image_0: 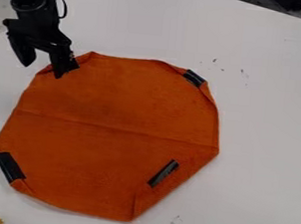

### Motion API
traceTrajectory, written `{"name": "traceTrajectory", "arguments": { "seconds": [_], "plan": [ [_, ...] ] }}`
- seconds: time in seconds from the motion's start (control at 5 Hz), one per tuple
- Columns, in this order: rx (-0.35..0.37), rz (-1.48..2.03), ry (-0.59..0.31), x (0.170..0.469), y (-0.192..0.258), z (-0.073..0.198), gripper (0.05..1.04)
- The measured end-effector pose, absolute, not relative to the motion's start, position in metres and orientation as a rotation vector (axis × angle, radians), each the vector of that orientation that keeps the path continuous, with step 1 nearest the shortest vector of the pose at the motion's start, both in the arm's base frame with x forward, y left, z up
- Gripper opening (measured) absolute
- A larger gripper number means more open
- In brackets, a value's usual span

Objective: Fold the cloth from top left to bottom right

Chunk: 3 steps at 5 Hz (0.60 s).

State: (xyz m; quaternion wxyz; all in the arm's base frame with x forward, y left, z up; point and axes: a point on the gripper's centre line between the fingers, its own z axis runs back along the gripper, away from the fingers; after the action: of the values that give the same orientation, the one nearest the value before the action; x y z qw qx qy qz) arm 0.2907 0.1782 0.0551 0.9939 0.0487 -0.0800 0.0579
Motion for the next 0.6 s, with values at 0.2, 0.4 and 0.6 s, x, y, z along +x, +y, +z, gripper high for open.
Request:
{"name": "traceTrajectory", "arguments": {
  "seconds": [0.2, 0.4, 0.6],
  "plan": [
    [0.102, 0.062, -0.168, 0.324, 0.197, 0.051, 1.001],
    [0.104, 0.031, -0.153, 0.336, 0.202, 0.044, 1.001],
    [0.096, 0.034, -0.14, 0.337, 0.202, 0.03, 1.001]
  ]
}}
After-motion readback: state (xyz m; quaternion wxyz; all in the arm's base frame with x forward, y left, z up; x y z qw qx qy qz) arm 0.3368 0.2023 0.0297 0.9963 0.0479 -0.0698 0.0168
